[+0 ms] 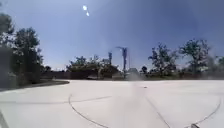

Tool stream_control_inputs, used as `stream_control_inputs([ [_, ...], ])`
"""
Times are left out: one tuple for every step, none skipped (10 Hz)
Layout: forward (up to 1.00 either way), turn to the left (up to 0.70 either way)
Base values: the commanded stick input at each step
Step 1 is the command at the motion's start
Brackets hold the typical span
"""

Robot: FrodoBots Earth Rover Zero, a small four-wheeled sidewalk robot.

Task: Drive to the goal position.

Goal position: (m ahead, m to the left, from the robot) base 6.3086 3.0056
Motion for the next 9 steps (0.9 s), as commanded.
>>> stream_control_inputs([
  [0.70,0.00],
  [0.70,0.00],
  [0.70,0.00],
  [0.70,0.00],
  [0.70,0.04],
  [0.70,0.10],
  [0.70,0.14],
  [0.70,0.14],
  [0.70,0.14],
])
